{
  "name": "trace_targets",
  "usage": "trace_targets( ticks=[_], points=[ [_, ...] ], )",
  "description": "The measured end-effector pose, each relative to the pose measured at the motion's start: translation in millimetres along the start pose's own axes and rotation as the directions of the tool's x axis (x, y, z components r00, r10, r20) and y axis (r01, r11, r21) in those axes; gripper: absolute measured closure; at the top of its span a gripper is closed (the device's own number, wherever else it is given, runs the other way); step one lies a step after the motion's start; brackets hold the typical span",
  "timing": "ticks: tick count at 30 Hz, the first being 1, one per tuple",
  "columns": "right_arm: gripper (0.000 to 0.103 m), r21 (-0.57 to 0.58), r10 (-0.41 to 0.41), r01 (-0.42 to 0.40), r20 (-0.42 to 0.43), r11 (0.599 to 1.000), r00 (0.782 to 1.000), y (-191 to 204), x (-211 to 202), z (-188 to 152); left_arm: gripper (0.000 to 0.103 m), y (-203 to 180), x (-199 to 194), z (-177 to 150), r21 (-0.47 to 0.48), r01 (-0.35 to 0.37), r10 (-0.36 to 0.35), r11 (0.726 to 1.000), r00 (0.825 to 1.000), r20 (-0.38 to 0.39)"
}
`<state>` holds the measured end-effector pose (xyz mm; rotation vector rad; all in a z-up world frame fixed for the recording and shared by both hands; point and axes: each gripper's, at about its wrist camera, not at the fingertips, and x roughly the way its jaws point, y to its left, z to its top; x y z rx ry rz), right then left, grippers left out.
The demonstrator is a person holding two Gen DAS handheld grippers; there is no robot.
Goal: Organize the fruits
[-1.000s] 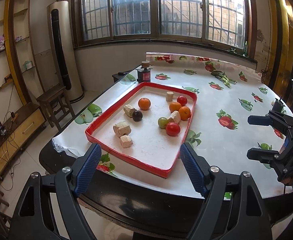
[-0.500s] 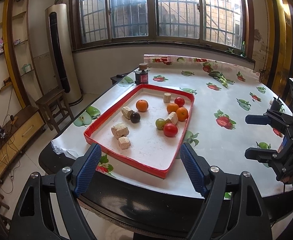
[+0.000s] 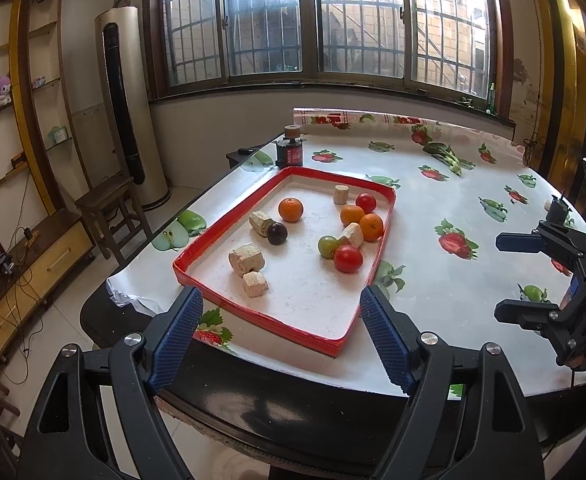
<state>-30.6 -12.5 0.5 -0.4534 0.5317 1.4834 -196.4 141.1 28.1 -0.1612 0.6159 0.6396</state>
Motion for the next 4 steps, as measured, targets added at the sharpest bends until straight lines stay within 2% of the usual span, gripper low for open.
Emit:
trace_targets(
  ticks=[4],
  points=[
    [0.012, 0.000, 0.001, -0.001, -0.008, 1.000, 1.000, 1.2, 1.6, -1.8, 0.022, 0.0, 1.1, -0.4, 0.001, 0.001, -0.001, 1.000, 1.000, -0.006]
  ],
)
